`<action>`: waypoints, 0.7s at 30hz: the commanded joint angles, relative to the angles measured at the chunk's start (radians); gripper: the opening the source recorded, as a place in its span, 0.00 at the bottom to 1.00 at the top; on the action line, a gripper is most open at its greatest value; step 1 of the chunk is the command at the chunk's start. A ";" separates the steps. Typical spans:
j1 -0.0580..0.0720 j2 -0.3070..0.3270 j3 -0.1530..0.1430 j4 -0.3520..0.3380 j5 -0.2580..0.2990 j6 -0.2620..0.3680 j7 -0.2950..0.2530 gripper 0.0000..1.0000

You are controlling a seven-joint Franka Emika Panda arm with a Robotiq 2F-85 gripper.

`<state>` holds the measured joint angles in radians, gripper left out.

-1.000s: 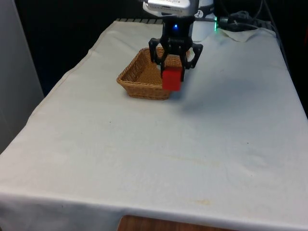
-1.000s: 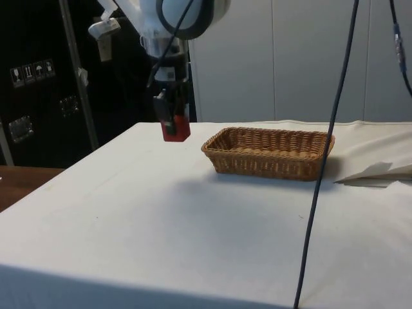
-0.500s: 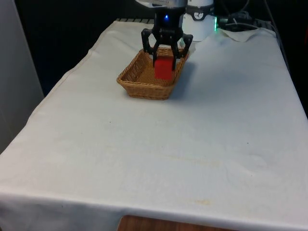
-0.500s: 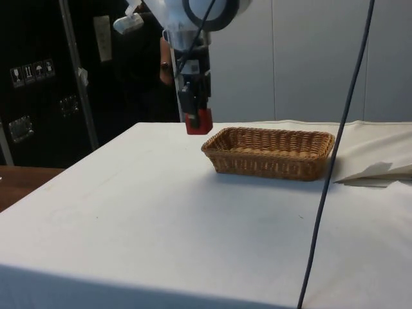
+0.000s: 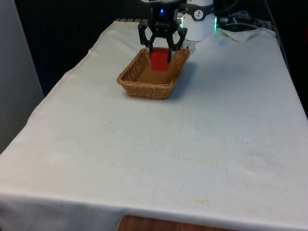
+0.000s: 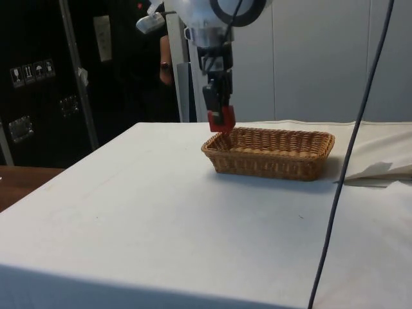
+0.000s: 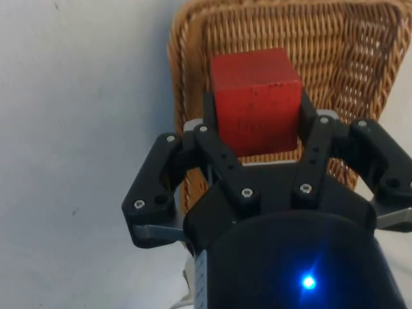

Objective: Pick up the cube and place it into the basket.

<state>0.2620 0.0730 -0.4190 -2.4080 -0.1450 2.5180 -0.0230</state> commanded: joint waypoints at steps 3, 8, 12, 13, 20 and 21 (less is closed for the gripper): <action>-0.002 -0.027 -0.012 -0.034 -0.033 0.017 0.008 0.03; 0.000 -0.054 -0.025 -0.066 -0.041 0.005 0.000 0.03; -0.006 -0.087 -0.048 -0.115 -0.089 0.033 0.006 0.03; -0.005 -0.094 -0.056 -0.130 -0.100 0.039 0.006 0.03; -0.007 -0.104 -0.085 -0.181 -0.131 0.077 0.001 0.03; -0.007 -0.104 -0.085 -0.181 -0.131 0.077 0.001 0.03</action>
<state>0.2600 -0.0280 -0.5060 -2.5880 -0.2620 2.5860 -0.0270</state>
